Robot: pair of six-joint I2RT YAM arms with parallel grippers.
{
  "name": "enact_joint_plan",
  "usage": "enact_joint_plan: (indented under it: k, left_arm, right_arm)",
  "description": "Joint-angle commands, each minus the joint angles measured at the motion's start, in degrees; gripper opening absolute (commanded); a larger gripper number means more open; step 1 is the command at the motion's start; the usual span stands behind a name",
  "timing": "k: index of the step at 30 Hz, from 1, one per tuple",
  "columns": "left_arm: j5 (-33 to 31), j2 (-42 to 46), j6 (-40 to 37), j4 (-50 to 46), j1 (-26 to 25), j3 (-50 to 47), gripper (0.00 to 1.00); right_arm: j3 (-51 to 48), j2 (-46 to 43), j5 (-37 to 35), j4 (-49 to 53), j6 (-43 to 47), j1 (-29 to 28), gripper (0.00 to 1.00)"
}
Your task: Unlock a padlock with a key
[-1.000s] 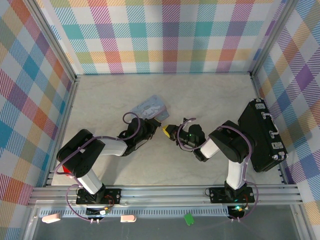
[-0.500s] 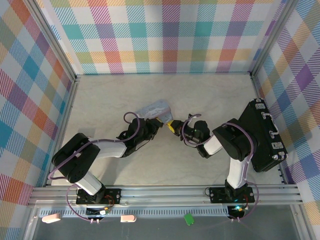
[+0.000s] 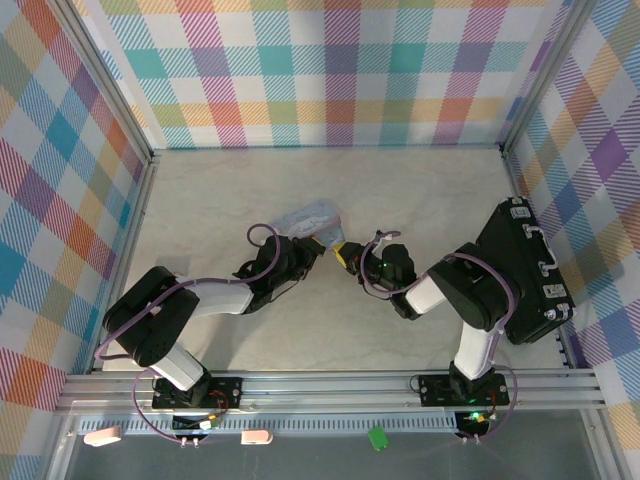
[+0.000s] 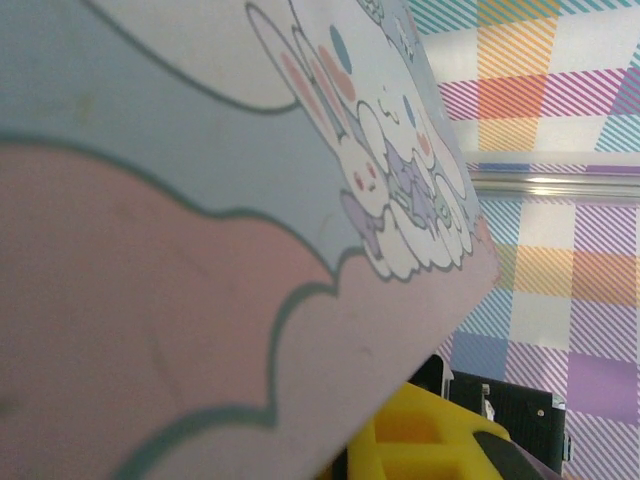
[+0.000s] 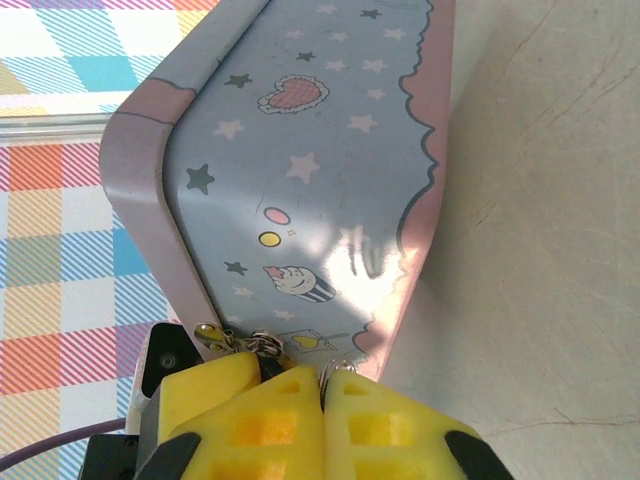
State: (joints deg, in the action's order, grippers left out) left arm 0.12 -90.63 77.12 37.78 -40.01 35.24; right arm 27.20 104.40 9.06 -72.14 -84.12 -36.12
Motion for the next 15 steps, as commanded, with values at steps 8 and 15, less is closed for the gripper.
enact_joint_plan:
  k: [8, 15]
  left_arm:
    - [8.64, 1.68, 0.83, 5.34, -3.41, 4.31, 0.0]
    - [8.51, 1.27, 0.9, 5.83, -3.47, 4.22, 0.0]
  right_arm:
    - [2.54, 0.67, 3.53, -3.89, 3.5, -6.6, 0.0]
    - [3.11, 0.48, 3.53, -4.46, 3.48, -7.94, 0.0]
